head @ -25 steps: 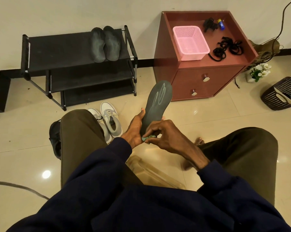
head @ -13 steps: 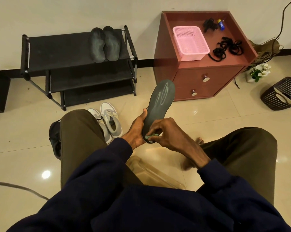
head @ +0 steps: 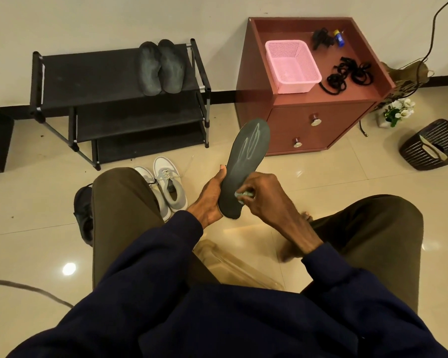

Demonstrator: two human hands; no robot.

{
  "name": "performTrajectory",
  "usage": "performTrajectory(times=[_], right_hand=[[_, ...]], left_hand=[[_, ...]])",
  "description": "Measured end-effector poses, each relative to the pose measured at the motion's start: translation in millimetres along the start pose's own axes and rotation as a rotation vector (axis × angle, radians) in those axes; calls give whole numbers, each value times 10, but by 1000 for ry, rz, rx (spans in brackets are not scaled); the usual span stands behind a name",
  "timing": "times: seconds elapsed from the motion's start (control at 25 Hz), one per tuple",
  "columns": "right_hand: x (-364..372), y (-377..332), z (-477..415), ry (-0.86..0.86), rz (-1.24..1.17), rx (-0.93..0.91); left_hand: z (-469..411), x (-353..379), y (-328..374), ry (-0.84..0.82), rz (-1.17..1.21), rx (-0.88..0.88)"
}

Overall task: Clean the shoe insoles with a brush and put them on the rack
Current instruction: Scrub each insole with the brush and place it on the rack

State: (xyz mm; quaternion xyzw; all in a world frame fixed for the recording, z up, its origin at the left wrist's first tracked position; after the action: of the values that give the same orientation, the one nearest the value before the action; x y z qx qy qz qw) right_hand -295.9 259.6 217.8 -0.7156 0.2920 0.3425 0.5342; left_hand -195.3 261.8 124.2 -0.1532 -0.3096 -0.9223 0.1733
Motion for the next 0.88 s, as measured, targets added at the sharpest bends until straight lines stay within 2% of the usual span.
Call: performTrajectory(times=[0.12,0.16,0.28,0.32,0.36,0.52,0.64,0.68,0.76,0.84,0.88], right_hand=[[-125,48,-40,204,102,-22],[-96,-4,-25,173,36,-39],[94,-174,105,-144,-266,21],[131,-189,134,-213,-307,31],[132,-155,120,-209,-274,17],[-85,153,-63,111,46,-9],[-247,188,-63,303,-3,6],[-232,139,-41,285,-85,13],[-71,-34,30,107,-250,1],[58,-179,78,-37,-276,-59],[43,-167,46,-21,-259,-77]], left_hand=[[61,52,-42,3,-1,-26],[45,36,-36,6,-7,-16],[26,-9,-28,-4,-3,-9],[17,-23,-27,5,1,-11],[17,-21,-21,5,-2,-7],[36,81,-54,-18,-53,-7],[31,127,-104,-52,-30,-43],[49,134,-101,-67,-17,-51],[39,110,-102,-87,-13,-54],[36,87,-100,-86,-24,-56],[44,93,-99,-91,-23,-56]])
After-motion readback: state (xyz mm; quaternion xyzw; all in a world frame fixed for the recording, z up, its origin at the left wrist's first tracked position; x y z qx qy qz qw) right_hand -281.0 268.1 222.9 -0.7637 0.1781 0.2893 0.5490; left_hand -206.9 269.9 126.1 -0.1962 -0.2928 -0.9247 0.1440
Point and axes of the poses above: each hand's wrist, its own z-axis away from the middle knuckle, its own x-axis out of the palm, y = z × x, the point moved 9 cm from there along -z, towards the middle knuckle, and after that the axes turned 11 degrees about y, right-handed, at the moved point
